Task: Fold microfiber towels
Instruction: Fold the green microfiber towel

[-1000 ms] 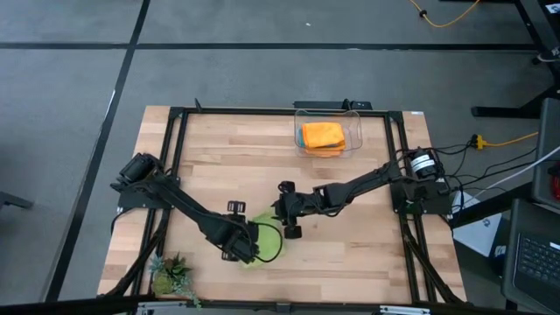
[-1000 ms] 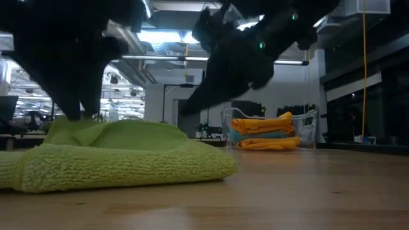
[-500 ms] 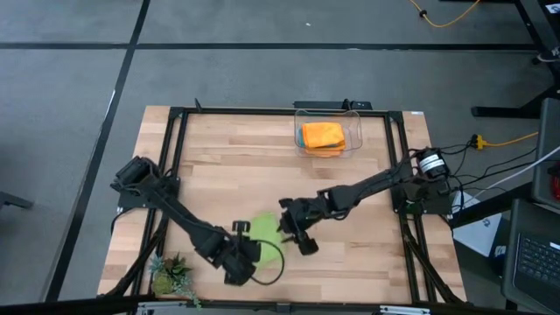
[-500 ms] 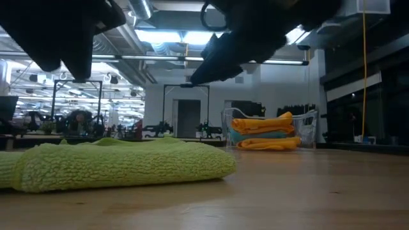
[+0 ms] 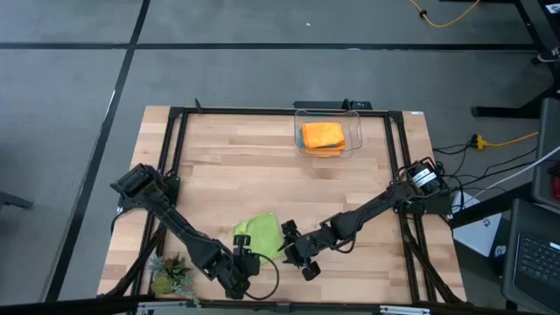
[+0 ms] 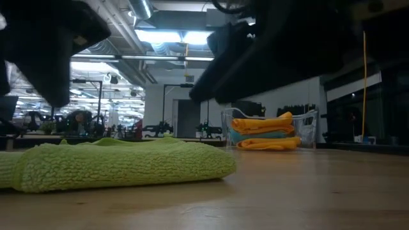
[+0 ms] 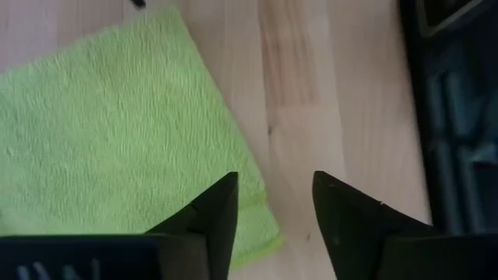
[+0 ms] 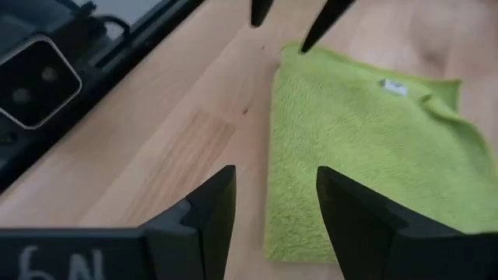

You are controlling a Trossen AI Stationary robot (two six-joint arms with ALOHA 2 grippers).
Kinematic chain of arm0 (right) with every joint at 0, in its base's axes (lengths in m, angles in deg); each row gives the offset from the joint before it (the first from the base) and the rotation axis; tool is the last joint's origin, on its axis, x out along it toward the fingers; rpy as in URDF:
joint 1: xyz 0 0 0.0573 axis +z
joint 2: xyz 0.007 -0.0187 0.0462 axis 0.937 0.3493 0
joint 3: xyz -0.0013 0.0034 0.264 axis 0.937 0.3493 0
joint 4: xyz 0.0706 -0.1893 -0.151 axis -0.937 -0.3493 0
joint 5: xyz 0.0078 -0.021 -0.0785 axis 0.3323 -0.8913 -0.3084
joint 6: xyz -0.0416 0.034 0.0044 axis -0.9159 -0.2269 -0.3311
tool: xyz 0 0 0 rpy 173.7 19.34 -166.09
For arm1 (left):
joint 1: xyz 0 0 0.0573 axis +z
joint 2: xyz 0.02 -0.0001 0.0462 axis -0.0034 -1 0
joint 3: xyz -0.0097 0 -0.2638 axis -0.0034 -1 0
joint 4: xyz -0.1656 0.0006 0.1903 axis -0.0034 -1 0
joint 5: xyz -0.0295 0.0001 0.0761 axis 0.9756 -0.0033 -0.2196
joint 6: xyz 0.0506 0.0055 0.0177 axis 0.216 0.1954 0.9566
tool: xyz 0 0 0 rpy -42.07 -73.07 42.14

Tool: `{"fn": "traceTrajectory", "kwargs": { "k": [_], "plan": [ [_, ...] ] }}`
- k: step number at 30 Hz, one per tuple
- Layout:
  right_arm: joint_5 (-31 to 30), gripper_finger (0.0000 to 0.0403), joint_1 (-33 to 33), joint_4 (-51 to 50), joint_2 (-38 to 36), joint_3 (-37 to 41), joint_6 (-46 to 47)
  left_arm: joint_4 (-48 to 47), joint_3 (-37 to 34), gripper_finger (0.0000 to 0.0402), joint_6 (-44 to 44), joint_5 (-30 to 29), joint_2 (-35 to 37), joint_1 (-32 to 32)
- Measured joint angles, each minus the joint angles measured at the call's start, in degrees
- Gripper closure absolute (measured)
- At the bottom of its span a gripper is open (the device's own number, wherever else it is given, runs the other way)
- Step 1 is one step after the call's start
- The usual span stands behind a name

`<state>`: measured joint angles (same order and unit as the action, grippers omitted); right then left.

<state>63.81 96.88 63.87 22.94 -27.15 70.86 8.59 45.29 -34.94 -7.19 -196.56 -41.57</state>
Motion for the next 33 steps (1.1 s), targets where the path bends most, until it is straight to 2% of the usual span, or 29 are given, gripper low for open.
{"fn": "traceTrajectory", "kwargs": {
  "k": [7, 11, 27, 33],
  "plan": [
    [-0.21, 0.0221, -0.17, 0.12, 1.7, 0.02, 0.09, -1.27, -0.06, 0.0183, 0.05, 0.12, -1.69, 0.86],
    [-0.18, 0.0221, -0.17, 0.24, 1.7, 0.01, -0.11, -1.11, -0.04, 0.0162, 0.26, 1.03, -1.65, 0.95],
    [0.26, 0.0213, -0.96, 2.55, 4.59, 0.0, -5.85, 0.14, -0.32, 0.0155, -1.34, 0.15, -6.74, 0.92],
    [-1.95, 0.0222, -0.9, 3.29, 5.48, -0.02, -6.11, 0.2, -0.34, 0.0154, -1.4, 0.06, -6.78, 0.95]
  ]
}}
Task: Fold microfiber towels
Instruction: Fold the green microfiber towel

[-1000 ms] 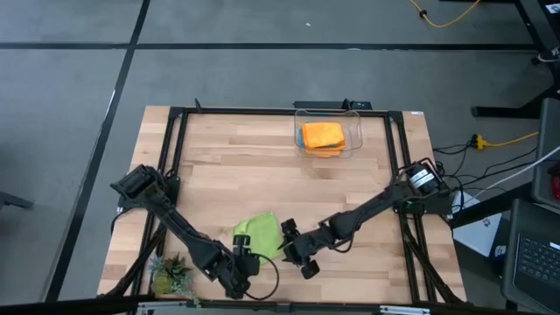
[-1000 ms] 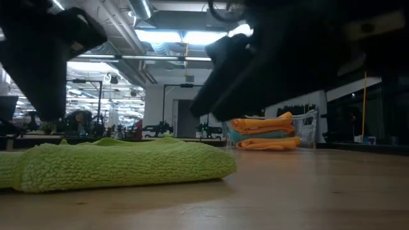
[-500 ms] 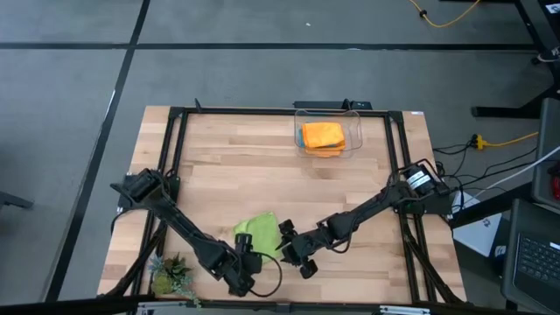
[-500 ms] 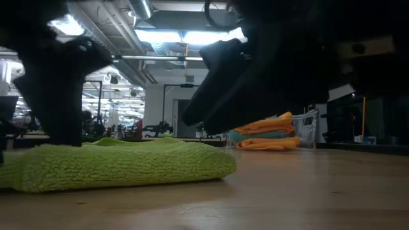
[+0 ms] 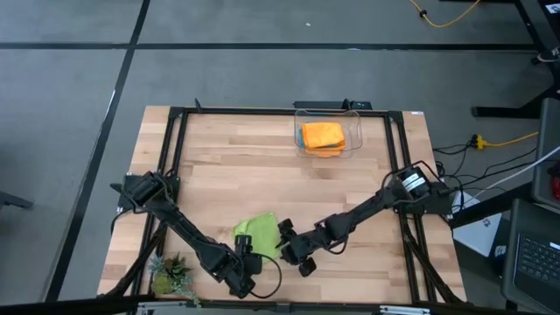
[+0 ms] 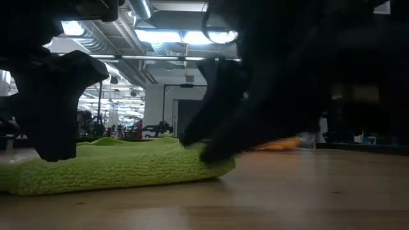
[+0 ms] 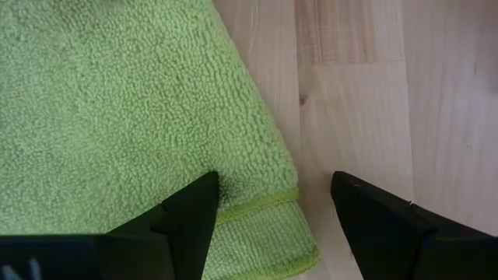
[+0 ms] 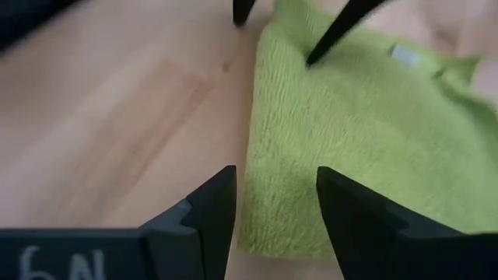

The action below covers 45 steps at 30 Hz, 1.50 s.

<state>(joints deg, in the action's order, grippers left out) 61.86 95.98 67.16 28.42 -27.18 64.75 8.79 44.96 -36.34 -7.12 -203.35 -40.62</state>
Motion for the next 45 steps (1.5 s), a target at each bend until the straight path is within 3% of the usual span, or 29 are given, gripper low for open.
{"fn": "traceTrajectory", "kwargs": {
  "k": [7, 11, 15, 23, 33, 37, 45],
  "plan": [
    [4.17, 0.0201, -1.92, 0.55, 3.79, -1.0, 7.82, 0.02, -0.03, 0.0156, 0.2, -0.02, -0.05, 0.0],
    [4.37, 0.0173, -2.06, 0.51, 4.2, -1.27, 9.23, 0.0, -0.03, 0.0155, 0.09, -0.02, -0.09, 0.0],
    [4.32, 0.0174, -2.06, 0.19, 4.14, -1.27, 9.32, -0.08, -0.05, 0.0162, -0.06, 0.32, -0.11, 0.0],
    [4.23, 0.0258, -1.82, -0.67, 4.22, -1.21, 12.21, -1.79, -0.51, 0.0216, -3.01, -0.16, -0.19, 0.0],
    [3.93, 0.0387, -1.85, -0.23, 4.31, -1.14, 15.16, -0.34, -3.88, 0.0333, -3.03, -1.55, 0.15, -0.49],
    [4.42, 0.039, -1.88, -0.42, 3.65, -1.05, 18.77, -2.6, -1.66, 0.0392, -0.91, -0.59, 0.17, -0.56],
    [12.88, 0.0394, -1.21, -4.74, -3.17, -0.85, 28.97, -5.67, 6.87, 0.0399, 3.72, 3.18, -0.31, -0.65]
  ]
}}
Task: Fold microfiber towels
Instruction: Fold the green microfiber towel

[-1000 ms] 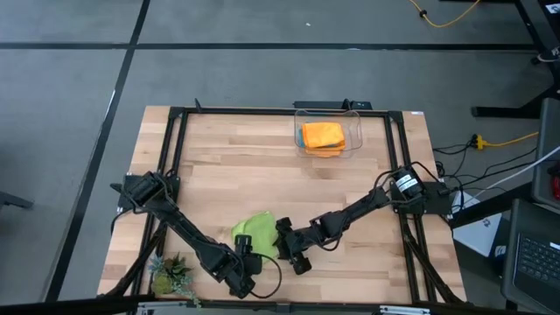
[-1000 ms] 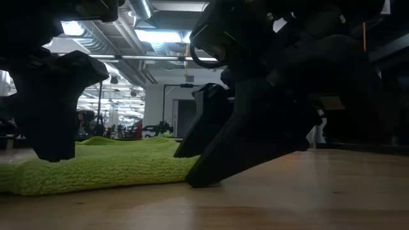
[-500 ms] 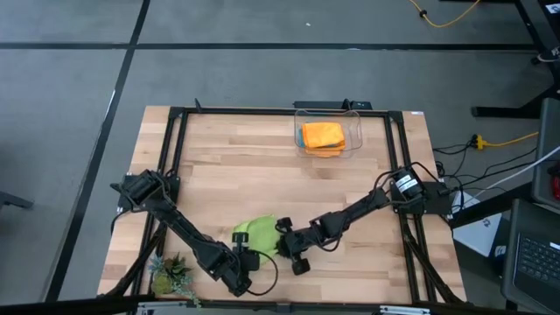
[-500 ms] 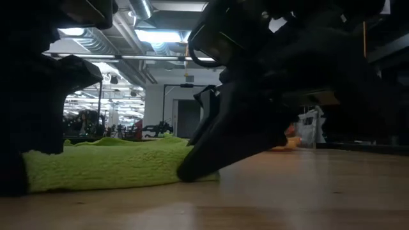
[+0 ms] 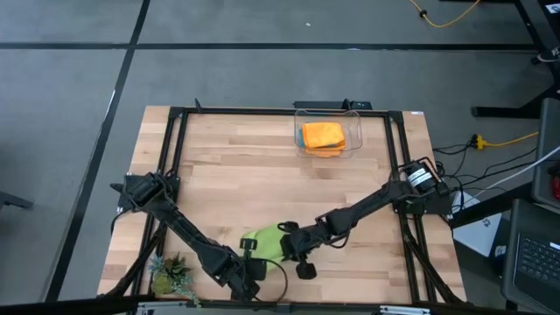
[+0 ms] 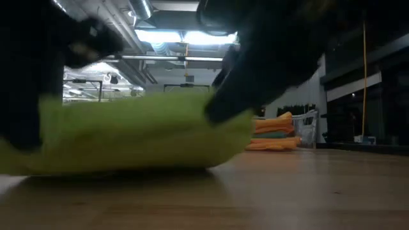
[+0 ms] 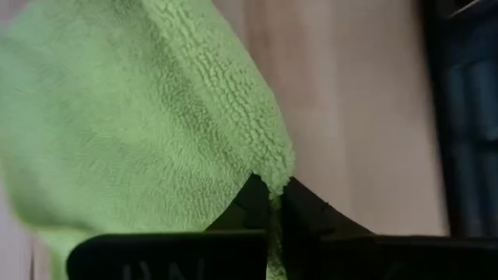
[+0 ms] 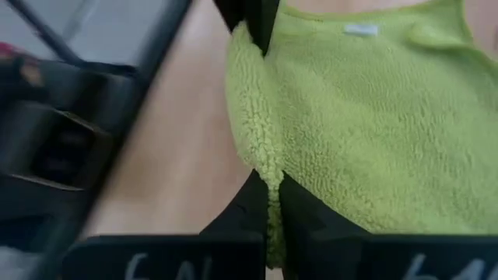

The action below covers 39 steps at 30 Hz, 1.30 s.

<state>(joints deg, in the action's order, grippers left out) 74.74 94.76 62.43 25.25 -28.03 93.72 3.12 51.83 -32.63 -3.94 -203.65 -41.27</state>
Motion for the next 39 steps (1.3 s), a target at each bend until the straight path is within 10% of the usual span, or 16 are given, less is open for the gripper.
{"fn": "traceTrajectory", "kwargs": {
  "k": [20, 39],
  "plan": [
    [15.84, 0.0393, 0.96, -0.6, -4.54, -0.11, 8.73, -2.5, 9.73, 0.0401, 5.79, 7.11, 0.26, 1.54],
    [8.33, 0.0395, -2.22, -8.99, -6.9, -0.63, 4.0, -10.61, 10.94, 0.0401, 9.21, 10.53, 0.35, 5.96]
  ]
}}
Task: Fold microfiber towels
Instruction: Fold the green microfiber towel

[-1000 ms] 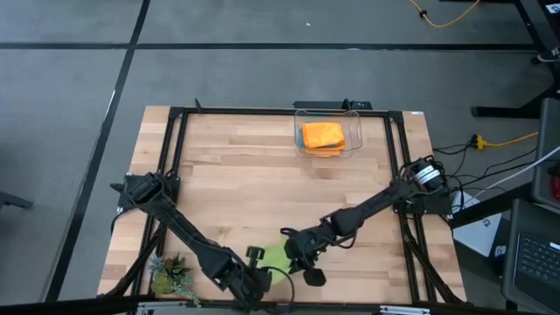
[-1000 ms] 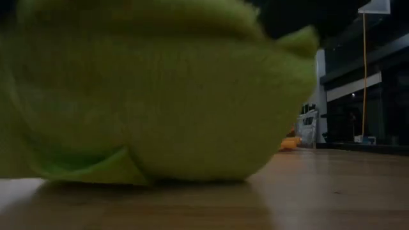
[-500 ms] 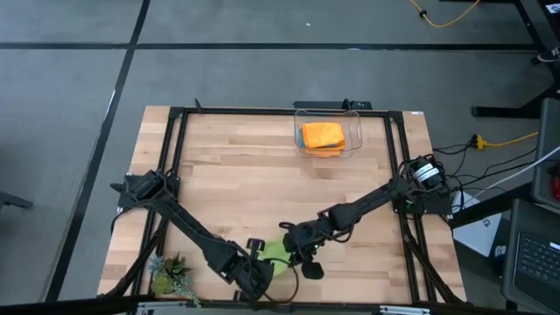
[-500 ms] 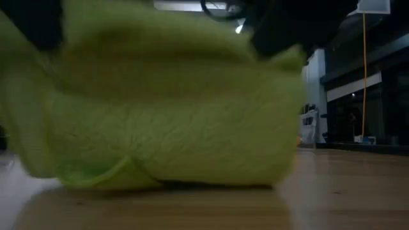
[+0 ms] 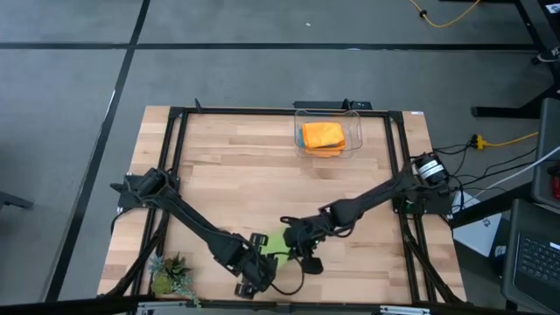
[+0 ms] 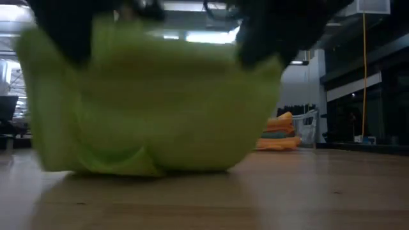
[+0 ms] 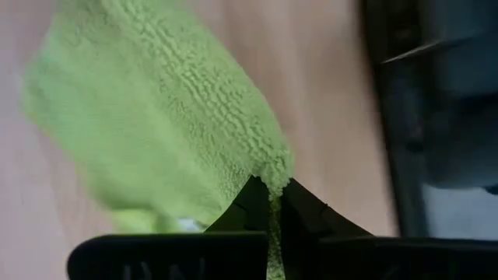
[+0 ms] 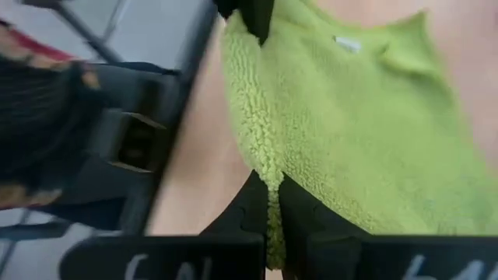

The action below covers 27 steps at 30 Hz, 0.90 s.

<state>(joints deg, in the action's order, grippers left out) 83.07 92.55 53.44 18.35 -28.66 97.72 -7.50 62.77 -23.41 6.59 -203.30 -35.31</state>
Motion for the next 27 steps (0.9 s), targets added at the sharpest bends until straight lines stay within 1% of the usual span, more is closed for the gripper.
{"fn": "traceTrajectory", "kwargs": {
  "k": [3, 5, 8, 9, 12, 14, 16, 17, 19, 23, 25, 27],
  "plan": [
    [3.04, 0.0395, 0.65, -1.63, -2.25, -1.85, 0.02, -4.41, 5.54, 0.0401, 2.01, 2.05, 0.0, -0.18],
    [6.3, 0.0395, 1.03, -2.23, -3.72, -3.17, 0.03, -7.93, 9.79, 0.0401, 3.44, 2.64, 0.0, -0.58],
    [13.28, 0.0395, 1.84, -2.17, -5.0, -4.98, 0.63, -7.82, 14.61, 0.0402, 7.04, 6.35, 0.17, -1.05],
    [14.28, 0.0395, 2.44, -1.9, -5.12, -5.38, 0.8, -6.27, 15.31, 0.0402, 8.65, 8.09, 0.18, -1.23],
    [13.57, 0.0395, 3.58, -1.97, -4.77, -5.49, 0.1, -0.33, 14.41, 0.0401, 13.28, 11.28, 0.2, -1.55],
    [13.59, 0.0395, 3.57, -2.42, -3.88, -5.49, -1.3, 2.52, 11.77, 0.0401, 15.52, 12.48, 0.2, -1.14],
    [13.5, 0.0395, 3.02, -2.64, -2.61, -5.47, -2.95, 3.43, 8.7, 0.0401, 16.88, 13.26, 0.17, -0.21],
    [12.94, 0.0395, 2.42, -3.23, -1.92, -5.47, -3.7, 3.54, 7.02, 0.0401, 16.9, 13.66, 0.17, 0.41],
    [9.78, 0.0395, 0.92, -5.16, -0.33, -5.47, -4.31, 3.88, 3.24, 0.0401, 15.4, 14.41, 0.17, 1.98],
    [-1.02, 0.0395, -2.22, -9.06, 3.19, -5.41, -6.02, 4.13, -4.5, 0.0401, 12.96, 13.18, 0.09, 5.62],
    [-4.15, 0.0395, -3.4, -9.39, 4.12, -5.38, -7.38, 4.2, -6.93, 0.0401, 12.96, 12.06, 0.09, 7.02],
    [-5.69, 0.0395, -4.23, -9.48, 4.51, -5.38, -7.81, 4.33, -8.28, 0.0401, 13.32, 12.08, 0.09, 8.23]
  ]
}}
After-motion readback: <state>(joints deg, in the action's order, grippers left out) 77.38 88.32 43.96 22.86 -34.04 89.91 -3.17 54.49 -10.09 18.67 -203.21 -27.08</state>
